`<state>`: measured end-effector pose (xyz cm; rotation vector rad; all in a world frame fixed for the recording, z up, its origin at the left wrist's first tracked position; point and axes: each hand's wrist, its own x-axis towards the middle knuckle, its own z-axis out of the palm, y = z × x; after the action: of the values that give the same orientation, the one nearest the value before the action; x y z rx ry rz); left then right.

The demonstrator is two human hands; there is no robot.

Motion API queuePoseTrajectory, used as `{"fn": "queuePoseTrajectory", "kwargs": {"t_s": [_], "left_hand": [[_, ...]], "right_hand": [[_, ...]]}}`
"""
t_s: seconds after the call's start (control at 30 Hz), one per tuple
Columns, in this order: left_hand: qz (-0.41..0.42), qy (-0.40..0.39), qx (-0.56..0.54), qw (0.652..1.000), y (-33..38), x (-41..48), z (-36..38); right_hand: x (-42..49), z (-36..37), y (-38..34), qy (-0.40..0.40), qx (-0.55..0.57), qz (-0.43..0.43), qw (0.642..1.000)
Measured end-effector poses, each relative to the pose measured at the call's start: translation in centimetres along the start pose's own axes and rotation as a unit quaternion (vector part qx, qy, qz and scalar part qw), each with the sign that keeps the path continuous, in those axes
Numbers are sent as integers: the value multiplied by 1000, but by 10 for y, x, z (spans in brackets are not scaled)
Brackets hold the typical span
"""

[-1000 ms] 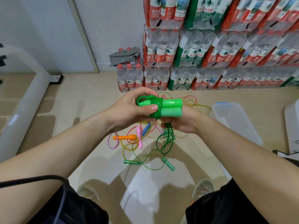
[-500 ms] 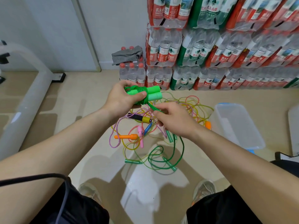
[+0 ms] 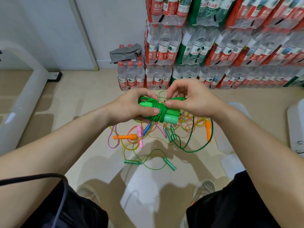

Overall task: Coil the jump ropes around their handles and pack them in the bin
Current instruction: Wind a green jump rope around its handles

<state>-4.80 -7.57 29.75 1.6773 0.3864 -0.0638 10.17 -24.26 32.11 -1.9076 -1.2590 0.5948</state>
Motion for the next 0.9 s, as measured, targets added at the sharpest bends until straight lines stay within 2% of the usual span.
{"fn": "queuePoseTrajectory", "kwargs": {"t_s": [0.07, 0.13, 0.23, 0.33, 0.47, 0.63, 0.8, 0.9], "left_hand": [[1, -30, -56, 998, 3, -2, 1], [6, -52, -106, 993, 4, -3, 1], [10, -79, -165, 983, 6, -6, 3], [19, -76, -208, 975, 6, -8, 4], [8, -33, -254, 967, 3, -7, -1], [13, 58, -292, 955, 0, -2, -2], [19, 149, -305, 940, -2, 6, -7], [15, 223, -231, 947, -5, 10, -15]], "right_hand": [[0, -5, 5, -26, 67, 7, 997], [-1, -5, 10, -41, 179, 34, 982], [0, 4, 13, -65, 366, 93, 924], [0, 21, 11, -59, 454, 119, 881], [3, 48, 13, -19, 410, 197, 890], [5, 74, 11, 52, 351, 214, 910], [-2, 86, 19, 15, 249, 190, 949], [-7, 86, 15, 2, 158, 157, 975]]}}
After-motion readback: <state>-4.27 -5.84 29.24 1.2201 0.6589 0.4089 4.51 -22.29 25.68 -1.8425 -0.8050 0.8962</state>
